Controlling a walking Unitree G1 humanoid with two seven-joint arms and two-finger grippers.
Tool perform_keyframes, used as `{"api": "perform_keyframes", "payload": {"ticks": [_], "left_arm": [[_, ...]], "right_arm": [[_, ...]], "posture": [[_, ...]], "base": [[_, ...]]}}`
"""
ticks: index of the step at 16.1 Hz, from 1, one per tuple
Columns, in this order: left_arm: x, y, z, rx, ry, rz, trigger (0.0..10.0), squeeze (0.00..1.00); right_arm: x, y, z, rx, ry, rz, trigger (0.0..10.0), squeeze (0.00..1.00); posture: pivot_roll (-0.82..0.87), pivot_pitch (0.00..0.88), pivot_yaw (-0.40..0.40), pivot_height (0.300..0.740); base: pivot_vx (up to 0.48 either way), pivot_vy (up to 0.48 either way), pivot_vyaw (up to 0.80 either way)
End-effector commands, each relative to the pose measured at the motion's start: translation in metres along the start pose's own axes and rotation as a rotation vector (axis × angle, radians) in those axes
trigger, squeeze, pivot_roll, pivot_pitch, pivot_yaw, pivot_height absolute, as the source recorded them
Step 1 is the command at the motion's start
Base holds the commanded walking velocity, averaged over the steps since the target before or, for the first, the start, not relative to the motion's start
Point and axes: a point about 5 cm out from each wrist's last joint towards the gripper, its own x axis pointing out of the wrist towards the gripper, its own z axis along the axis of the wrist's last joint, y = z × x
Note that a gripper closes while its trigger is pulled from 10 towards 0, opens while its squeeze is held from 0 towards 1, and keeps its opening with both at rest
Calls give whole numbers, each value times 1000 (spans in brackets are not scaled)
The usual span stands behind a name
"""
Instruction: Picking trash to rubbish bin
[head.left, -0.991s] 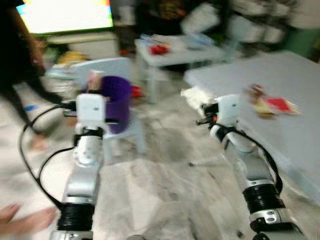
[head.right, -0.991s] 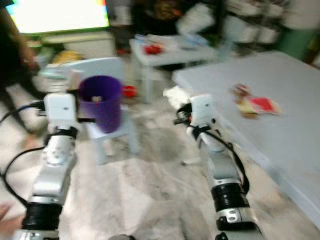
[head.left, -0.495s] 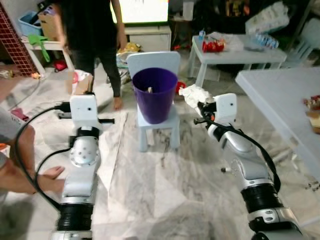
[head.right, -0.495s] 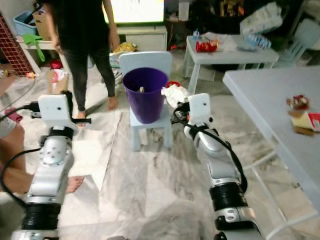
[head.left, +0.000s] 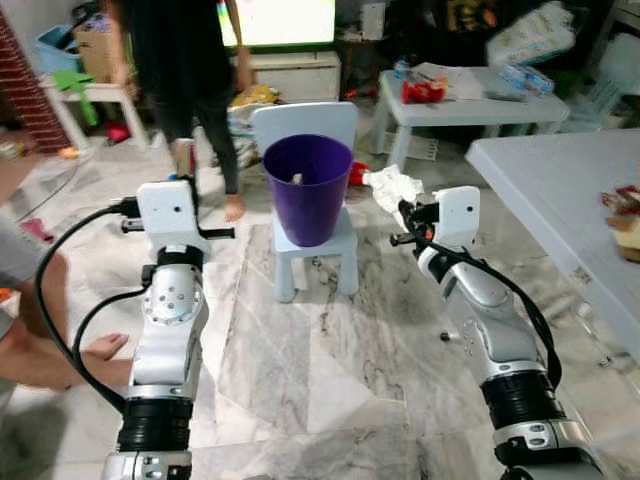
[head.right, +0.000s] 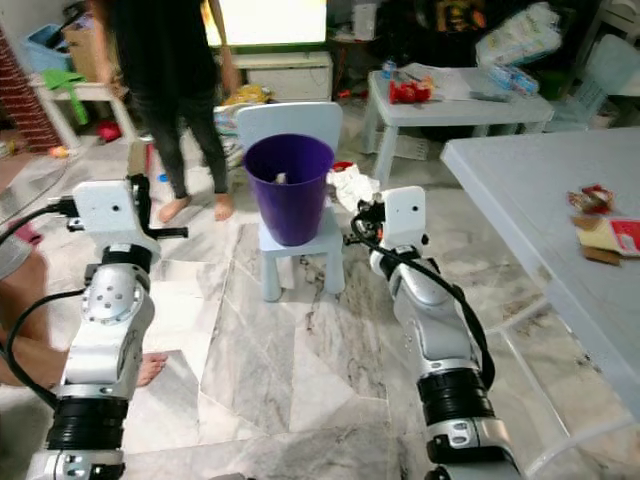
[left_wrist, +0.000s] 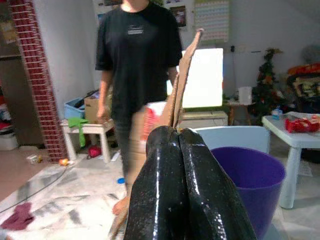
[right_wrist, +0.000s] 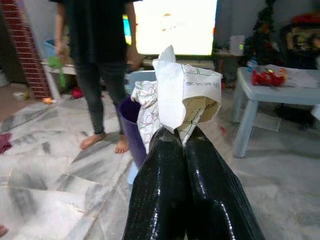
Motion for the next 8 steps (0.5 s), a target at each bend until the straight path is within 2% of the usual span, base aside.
{"api": "perform_keyframes", "payload": {"ticks": [1, 3, 6, 8], "left_arm": [[3, -4, 6, -4, -17, -22, 0, 0], [-1, -2, 2, -11, -6, -12, 0, 0], [3, -2, 4, -14, -11, -19, 0, 0], [1, -1, 4, -18, -14, -20, 0, 0]], "right_arm": [[-1, -4, 7, -6, -30, -12, 0, 0], [-5, -4, 2, 1, -20, -19, 0, 0], [1, -1, 8, -8, -39, -11, 0, 0], [-1, 0, 5, -4, -35, -17, 0, 0]], "posture": [[43, 0, -27, 740], [45, 0, -27, 740], [44, 0, -24, 740], [51, 0, -23, 740]], "base": [[0, 0, -575], [0, 0, -463], [0, 0, 0], [386, 0, 0]]}}
